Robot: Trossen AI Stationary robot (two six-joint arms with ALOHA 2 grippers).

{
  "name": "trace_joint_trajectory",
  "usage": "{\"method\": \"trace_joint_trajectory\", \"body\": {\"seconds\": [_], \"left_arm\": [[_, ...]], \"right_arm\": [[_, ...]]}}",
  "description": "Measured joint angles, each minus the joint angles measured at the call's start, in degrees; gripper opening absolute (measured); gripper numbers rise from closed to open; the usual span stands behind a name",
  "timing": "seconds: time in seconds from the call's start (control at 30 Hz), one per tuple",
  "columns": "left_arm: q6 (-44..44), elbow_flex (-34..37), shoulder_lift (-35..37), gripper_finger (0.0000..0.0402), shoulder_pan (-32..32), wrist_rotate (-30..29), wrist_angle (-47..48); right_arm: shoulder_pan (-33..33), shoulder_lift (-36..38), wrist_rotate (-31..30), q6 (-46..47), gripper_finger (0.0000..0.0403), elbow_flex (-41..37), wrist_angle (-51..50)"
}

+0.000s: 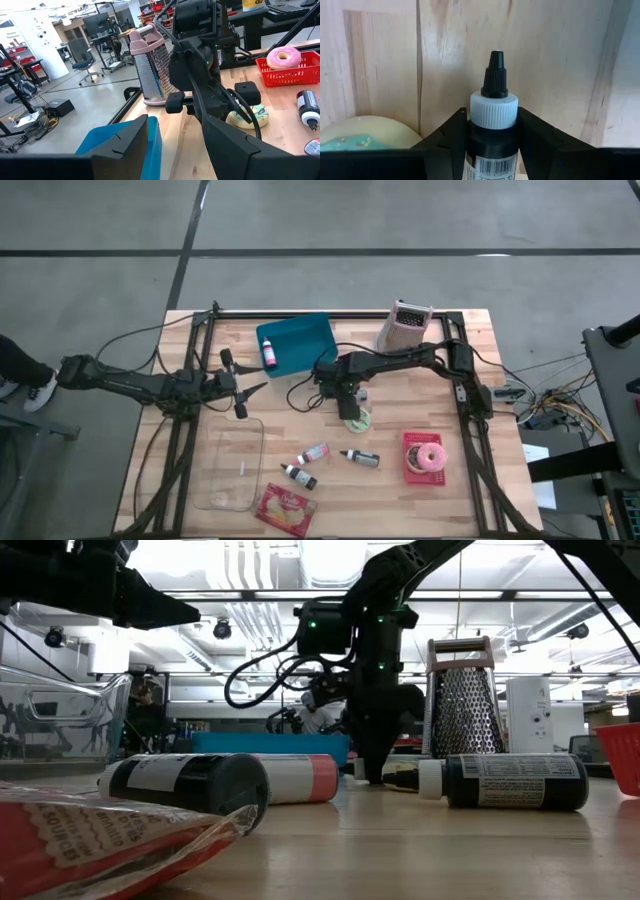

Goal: Pick & Place Food Item
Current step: Put the top black food coloring bottle into the blue bin

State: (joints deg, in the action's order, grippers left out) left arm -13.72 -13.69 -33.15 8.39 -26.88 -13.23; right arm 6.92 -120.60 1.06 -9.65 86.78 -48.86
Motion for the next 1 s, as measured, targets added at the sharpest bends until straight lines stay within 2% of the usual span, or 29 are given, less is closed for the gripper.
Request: {"method": "trace_joint_trajectory", "body": {"seconds": [0.5, 1.0], "left_arm": [[-0.9, 0.0, 0.1, 0.0188, 0.0, -1.7, 0.0], [-1.5, 0.0, 1.7, 0.0188, 0.0, -1.7, 1.0]], "right_arm": [[0.0, 0.5, 1.9, 0.6, 0.0128, 0.0, 6.7], [0.1, 4.0, 4.9, 1.0, 0.0127, -0.9, 31.0]]}}
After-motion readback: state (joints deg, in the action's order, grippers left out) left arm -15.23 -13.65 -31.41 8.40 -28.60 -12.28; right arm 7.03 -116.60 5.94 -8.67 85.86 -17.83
